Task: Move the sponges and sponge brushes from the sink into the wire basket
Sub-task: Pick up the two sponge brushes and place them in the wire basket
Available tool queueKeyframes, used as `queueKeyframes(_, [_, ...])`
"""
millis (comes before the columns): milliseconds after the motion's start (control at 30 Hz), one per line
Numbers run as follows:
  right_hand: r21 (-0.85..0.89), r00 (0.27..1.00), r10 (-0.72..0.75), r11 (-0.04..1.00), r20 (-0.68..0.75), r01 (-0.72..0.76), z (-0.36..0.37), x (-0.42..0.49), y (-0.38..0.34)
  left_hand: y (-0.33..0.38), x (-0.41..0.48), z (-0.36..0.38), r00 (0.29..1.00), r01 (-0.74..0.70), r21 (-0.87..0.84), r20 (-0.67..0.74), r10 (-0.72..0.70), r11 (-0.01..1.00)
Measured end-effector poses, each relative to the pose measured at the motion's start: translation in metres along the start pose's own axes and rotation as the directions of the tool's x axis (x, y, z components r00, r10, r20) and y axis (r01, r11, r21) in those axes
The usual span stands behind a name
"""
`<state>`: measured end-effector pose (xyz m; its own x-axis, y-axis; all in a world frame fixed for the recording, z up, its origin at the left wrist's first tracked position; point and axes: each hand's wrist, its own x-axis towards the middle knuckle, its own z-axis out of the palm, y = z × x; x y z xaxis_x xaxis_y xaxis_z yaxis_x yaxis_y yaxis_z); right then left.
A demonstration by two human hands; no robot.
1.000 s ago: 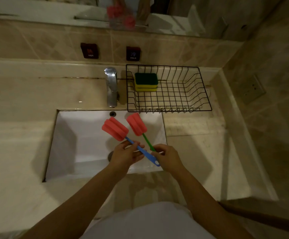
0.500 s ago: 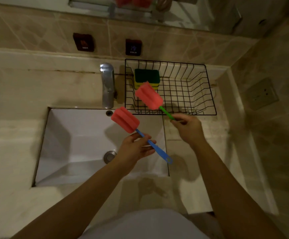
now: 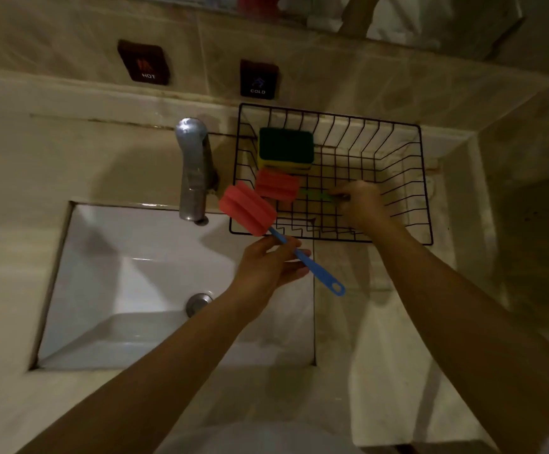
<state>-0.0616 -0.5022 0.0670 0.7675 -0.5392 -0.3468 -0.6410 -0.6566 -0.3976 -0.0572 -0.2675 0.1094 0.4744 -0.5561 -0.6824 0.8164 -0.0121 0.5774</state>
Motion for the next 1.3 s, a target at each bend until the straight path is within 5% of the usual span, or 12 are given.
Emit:
queueKeyframes(267, [0.132, 0.997, 0.065, 0.989, -0.03, -0.061, 0.015, 0.018, 0.012, -0.004, 0.013, -0.001, 1.0, 0.002, -0.014, -0.03, -0.002, 1.0])
queueKeyframes(500, [0.254, 0.944, -0.106, 0.948, -0.313, 0.19, -0.008, -0.029, -0.019, -0.009, 0.018, 0.002, 0.999, -0.028, -0.035, -0.039, 0.027, 0.999])
queueKeyframes(567, [0.364, 0.979, -0.18, 0.909, -0.095, 0.203, -0.016, -0.051, -0.038, -0.01, 0.018, 0.007, 0.997, -0.062, -0.026, -0.047, 0.06, 0.998])
queueKeyframes(667, [0.318, 0.911, -0.351, 0.908, 0.217, 0.274, -0.017, -0.074, -0.053, -0.009, 0.02, 0.013, 0.992, -0.127, 0.063, 0.005, 0.127, 0.99])
queueKeyframes(867, [0.225, 0.888, -0.411, 0.903, 0.206, 0.365, -0.025, -0.071, -0.067, -0.003, 0.022, 0.019, 0.979, -0.198, 0.165, 0.08, 0.187, 0.966])
queueKeyframes(1133, [-0.018, 0.882, -0.458, 0.887, 0.112, 0.462, -0.039, -0.045, -0.065, -0.012, 0.034, -0.003, 0.967, -0.216, 0.492, -0.01, 0.254, 0.843])
queueKeyframes(1300, [-0.18, 0.916, -0.325, 0.912, 0.235, 0.369, -0.015, -0.021, -0.051, -0.012, 0.034, -0.006, 0.922, -0.314, 0.629, 0.022, 0.387, 0.712])
